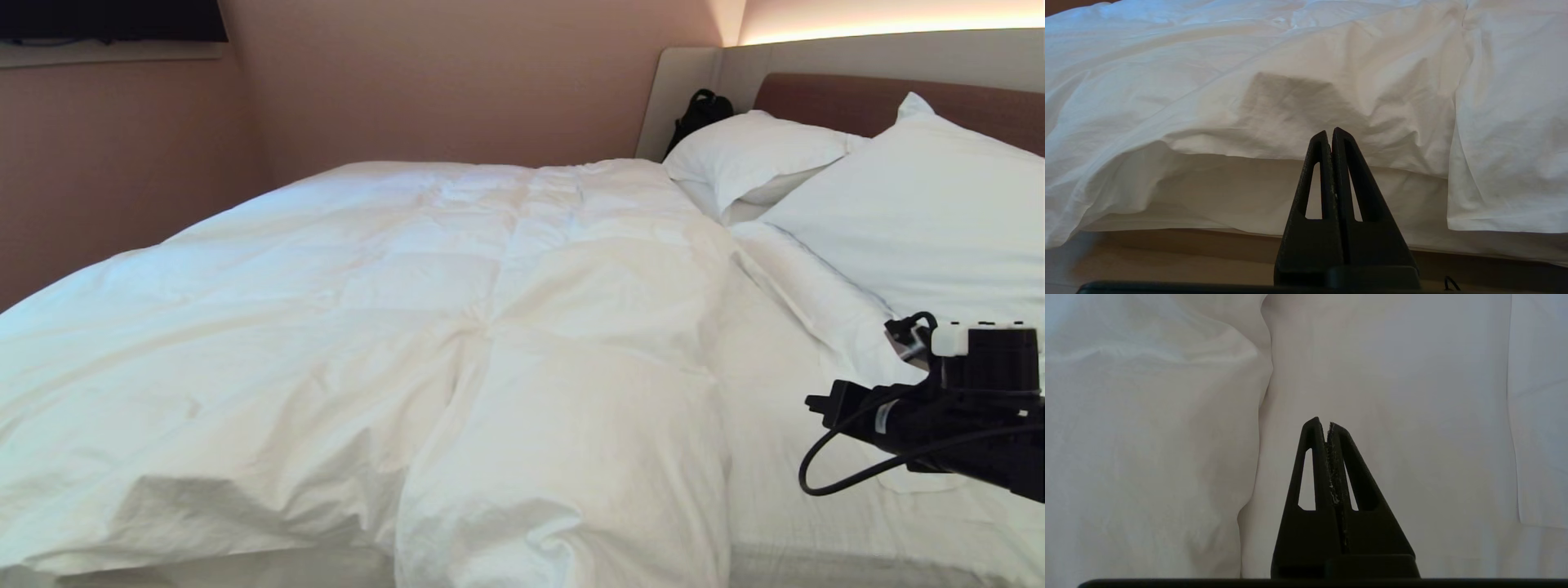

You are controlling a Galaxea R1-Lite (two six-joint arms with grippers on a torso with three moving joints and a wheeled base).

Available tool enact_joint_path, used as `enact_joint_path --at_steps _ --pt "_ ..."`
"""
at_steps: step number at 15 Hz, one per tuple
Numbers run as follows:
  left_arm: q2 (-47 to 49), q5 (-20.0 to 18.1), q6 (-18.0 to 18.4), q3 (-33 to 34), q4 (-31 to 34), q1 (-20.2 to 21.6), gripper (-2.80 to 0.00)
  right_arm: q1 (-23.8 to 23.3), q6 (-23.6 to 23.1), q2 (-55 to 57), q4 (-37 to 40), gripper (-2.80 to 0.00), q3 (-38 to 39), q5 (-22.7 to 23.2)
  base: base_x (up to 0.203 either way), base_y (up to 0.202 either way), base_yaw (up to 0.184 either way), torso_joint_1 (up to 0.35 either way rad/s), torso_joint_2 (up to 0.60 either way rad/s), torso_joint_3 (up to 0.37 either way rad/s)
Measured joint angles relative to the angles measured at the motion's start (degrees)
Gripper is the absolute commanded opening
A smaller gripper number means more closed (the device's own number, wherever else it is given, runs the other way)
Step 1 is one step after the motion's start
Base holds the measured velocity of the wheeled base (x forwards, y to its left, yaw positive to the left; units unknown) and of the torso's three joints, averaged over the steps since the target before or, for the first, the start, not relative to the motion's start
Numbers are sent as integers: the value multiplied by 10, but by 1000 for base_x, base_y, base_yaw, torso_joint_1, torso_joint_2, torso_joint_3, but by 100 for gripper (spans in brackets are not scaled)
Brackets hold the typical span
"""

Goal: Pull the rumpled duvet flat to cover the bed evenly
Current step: Flatten the corners of the folded blanket

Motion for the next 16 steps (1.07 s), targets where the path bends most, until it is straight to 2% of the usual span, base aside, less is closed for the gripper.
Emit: enact_joint_path --at_steps 6,7,10,16 --pt "0 0 0 0 0 0 -280 0 0 -2 0 -280 5 -1 0 0 0 0 0 0" --pt "0 0 0 0 0 0 -280 0 0 -2 0 0 6 -1 0 0 0 0 0 0" --pt "0 0 0 0 0 0 -280 8 -2 -5 0 0 11 -1 0 0 0 0 0 0" --pt "0 0 0 0 0 0 -280 88 -3 -33 0 0 37 -1 0 0 0 0 0 0"
